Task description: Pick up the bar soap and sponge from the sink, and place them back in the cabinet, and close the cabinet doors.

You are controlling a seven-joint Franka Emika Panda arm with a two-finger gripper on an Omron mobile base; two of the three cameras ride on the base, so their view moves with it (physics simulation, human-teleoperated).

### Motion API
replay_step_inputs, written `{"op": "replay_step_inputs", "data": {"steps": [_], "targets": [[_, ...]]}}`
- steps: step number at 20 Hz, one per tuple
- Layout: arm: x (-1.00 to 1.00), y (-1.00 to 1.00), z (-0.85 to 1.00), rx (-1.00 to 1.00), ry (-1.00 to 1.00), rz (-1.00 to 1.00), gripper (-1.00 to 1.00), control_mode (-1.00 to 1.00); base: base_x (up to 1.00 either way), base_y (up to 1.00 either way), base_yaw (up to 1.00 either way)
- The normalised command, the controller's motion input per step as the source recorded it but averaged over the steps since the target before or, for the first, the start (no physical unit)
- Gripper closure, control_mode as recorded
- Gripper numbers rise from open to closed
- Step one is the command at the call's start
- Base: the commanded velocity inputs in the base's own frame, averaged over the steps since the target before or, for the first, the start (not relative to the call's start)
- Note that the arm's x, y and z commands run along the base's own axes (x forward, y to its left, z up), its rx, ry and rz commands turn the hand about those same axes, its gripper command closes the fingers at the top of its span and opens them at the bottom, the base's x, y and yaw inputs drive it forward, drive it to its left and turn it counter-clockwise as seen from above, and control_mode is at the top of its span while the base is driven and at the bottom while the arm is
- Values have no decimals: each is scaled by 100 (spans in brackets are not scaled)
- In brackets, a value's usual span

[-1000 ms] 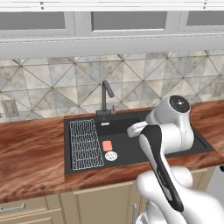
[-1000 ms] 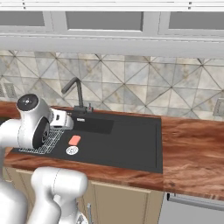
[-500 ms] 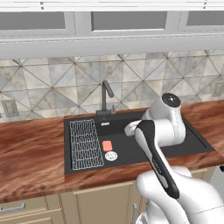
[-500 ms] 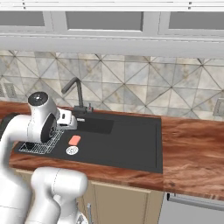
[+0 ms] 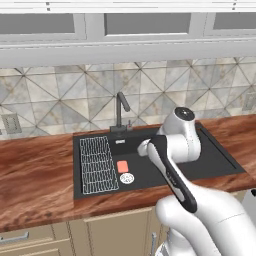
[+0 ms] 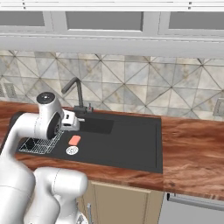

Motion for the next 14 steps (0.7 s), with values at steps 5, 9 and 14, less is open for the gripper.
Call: {"op": "replay_step_inputs", "data": {"steps": [5, 9, 14], "targets": [[21, 5, -28, 0, 6, 0, -100, -100, 0, 0, 0], [23, 5, -32, 0, 6, 0, -100, -100, 0, 0, 0], [29, 7, -36, 0, 6, 0, -100, -100, 0, 0, 0]]}}
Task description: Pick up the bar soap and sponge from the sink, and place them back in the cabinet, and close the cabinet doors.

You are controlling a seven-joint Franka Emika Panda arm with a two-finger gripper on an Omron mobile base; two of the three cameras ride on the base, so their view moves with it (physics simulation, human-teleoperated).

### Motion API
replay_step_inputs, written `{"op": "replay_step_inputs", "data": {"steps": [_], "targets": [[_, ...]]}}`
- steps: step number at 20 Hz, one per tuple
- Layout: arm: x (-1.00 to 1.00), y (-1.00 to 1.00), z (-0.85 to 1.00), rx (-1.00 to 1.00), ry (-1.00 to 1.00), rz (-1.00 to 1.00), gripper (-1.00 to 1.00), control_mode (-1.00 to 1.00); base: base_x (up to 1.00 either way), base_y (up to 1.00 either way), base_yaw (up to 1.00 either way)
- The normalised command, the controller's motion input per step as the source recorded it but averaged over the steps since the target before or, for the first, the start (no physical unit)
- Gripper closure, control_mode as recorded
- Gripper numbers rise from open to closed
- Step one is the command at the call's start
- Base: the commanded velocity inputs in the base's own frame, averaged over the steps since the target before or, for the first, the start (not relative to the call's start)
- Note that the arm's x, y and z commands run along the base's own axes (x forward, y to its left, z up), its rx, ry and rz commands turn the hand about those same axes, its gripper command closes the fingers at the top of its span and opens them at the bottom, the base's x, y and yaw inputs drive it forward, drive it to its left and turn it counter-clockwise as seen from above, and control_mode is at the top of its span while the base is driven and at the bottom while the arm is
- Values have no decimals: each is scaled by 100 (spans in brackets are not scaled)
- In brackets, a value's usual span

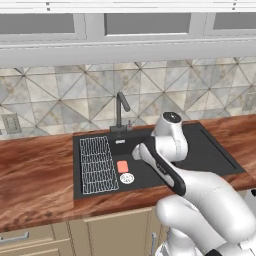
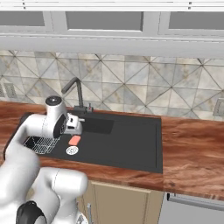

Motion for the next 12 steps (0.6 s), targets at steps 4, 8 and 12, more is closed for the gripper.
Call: {"op": "replay_step_inputs", "data": {"steps": [4, 8, 12], "targets": [[27, 6, -40, 0, 5, 0, -100, -100, 0, 0, 0], [18, 0, -39, 0, 2, 0, -100, -100, 0, 0, 0], [18, 0, -35, 0, 2, 0, -100, -100, 0, 0, 0]]}}
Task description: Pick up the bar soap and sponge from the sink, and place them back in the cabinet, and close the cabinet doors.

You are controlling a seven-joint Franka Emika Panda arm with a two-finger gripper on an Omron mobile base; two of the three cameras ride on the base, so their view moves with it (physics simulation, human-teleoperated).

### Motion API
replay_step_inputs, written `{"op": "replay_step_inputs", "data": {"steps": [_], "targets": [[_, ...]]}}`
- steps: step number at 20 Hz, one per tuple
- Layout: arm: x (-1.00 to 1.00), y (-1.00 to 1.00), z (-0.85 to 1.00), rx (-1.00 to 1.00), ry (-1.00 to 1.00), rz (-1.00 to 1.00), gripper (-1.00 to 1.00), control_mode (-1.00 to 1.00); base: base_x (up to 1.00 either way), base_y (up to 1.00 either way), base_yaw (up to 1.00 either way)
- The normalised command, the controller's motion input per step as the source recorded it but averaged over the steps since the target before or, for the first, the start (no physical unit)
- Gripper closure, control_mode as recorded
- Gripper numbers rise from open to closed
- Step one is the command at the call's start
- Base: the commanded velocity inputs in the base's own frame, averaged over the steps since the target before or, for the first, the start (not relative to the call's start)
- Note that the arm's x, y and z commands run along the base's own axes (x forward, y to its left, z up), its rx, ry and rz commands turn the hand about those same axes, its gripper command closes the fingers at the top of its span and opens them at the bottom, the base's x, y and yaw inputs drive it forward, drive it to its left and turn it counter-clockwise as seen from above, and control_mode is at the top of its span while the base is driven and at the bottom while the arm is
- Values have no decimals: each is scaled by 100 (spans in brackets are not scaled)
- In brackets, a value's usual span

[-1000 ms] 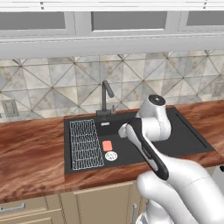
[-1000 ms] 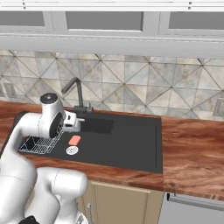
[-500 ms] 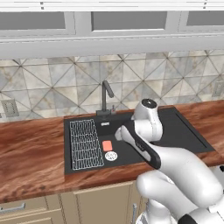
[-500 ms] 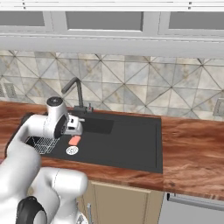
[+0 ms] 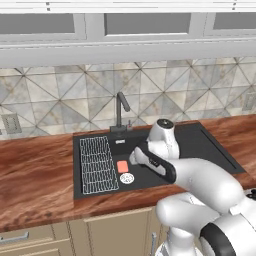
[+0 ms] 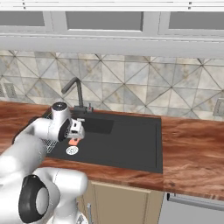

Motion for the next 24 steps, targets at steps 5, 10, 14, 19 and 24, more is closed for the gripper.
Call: {"op": "replay_step_inputs", "data": {"steps": [5, 10, 14, 19, 24], "targets": [[17, 0, -24, 0, 2, 0, -100, -100, 0, 0, 0], [24, 0, -25, 0, 0, 2, -100, -100, 0, 0, 0], [30, 0, -18, 0, 0, 1, -100, -100, 0, 0, 0], [33, 2, -10, 0, 0, 1, -100, -100, 0, 0, 0], [34, 10, -16, 0, 0, 1, -100, -100, 0, 0, 0]]}}
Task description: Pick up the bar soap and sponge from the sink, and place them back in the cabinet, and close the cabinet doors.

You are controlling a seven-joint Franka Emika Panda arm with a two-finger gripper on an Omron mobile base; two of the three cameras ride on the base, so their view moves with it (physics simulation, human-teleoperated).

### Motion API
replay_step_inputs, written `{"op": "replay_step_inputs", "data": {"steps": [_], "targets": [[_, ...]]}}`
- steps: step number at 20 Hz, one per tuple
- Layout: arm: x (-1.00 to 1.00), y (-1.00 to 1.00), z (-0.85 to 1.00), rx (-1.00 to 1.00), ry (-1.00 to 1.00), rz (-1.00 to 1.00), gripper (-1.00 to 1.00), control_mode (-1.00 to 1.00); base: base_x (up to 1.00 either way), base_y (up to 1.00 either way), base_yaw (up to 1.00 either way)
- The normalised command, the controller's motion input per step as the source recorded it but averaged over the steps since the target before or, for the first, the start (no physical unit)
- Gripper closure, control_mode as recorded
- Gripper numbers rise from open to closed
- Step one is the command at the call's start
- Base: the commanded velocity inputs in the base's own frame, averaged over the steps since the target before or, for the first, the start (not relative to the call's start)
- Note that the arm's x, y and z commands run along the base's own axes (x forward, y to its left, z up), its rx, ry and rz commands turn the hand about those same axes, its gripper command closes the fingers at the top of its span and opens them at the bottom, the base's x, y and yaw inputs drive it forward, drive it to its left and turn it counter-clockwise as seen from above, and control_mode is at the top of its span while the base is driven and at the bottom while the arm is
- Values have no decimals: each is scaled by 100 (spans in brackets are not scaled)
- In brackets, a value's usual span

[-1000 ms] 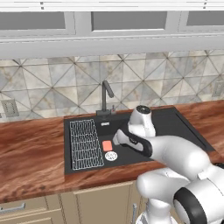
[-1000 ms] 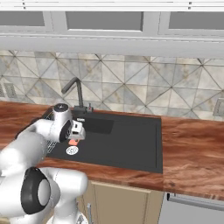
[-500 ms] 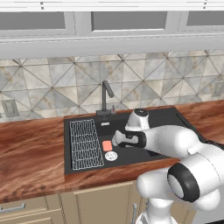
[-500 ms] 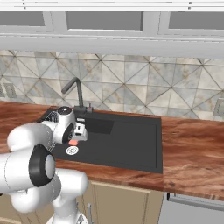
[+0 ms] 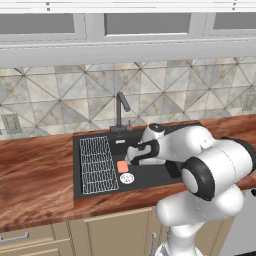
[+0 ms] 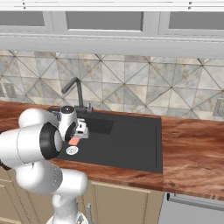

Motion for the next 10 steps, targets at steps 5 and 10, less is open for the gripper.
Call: {"op": "replay_step_inputs", "data": {"steps": [5, 10], "targets": [[35, 6, -21, 0, 0, 2, -100, -100, 0, 0, 0], [35, 7, -26, 0, 0, 3, -100, -100, 0, 0, 0]]}}
